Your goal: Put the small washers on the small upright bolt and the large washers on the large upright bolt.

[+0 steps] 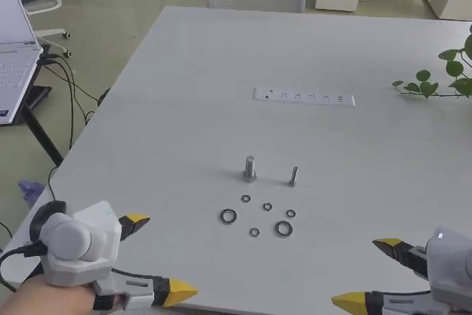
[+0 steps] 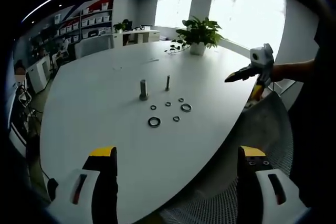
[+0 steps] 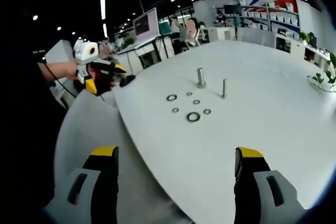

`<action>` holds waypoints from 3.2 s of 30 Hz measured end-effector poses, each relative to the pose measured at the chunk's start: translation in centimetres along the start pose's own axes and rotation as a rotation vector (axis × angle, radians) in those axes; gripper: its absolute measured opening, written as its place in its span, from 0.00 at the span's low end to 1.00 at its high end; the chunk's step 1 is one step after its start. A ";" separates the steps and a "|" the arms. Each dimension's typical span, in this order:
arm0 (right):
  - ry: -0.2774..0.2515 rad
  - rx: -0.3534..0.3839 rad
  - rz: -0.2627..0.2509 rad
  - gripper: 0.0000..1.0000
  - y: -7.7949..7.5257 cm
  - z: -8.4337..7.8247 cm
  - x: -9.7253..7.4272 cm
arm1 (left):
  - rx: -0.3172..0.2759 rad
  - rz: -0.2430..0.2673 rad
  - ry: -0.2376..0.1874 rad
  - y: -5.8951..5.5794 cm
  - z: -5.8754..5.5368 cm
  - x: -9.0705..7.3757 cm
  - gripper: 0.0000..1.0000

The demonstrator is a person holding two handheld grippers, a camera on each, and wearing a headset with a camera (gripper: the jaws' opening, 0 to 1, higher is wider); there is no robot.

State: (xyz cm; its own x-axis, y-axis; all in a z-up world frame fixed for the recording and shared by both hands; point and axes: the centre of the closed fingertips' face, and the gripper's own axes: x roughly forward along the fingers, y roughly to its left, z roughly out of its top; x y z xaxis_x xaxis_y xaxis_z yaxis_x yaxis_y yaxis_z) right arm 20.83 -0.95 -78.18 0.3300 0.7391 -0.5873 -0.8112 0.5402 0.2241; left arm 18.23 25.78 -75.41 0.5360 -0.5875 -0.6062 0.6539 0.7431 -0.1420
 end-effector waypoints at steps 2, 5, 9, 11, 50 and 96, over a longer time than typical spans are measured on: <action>0.013 -0.003 0.001 0.93 0.1 0.0 0.1 | -0.005 -0.004 -0.001 0.2 0.1 0.0 0.95; 0.031 -0.012 0.004 0.92 0.1 -0.1 0.3 | -0.002 -0.008 -0.002 0.3 0.1 0.1 0.95; 0.046 -0.012 0.009 0.89 0.2 0.2 0.6 | -0.002 -0.012 -0.002 0.6 0.4 0.3 0.95; 0.051 -0.022 0.013 0.89 0.4 0.5 0.8 | 0.010 -0.004 0.007 0.7 0.7 0.5 0.95; 0.231 -0.196 0.046 0.76 -1.7 2.3 5.4 | -0.021 -0.040 -0.033 -0.4 3.3 1.0 0.94; 0.533 -0.678 0.258 0.55 -2.0 3.5 12.7 | -0.003 -0.009 -0.043 -1.0 2.3 2.2 0.92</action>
State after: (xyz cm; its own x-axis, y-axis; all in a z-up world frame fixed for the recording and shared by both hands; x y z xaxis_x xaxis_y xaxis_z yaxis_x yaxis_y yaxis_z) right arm 28.33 8.79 -83.40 -0.0328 0.4290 -0.9027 -0.9955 -0.0948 -0.0088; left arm 19.98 22.97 -74.80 0.5526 -0.6077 -0.5703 0.6572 0.7386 -0.1502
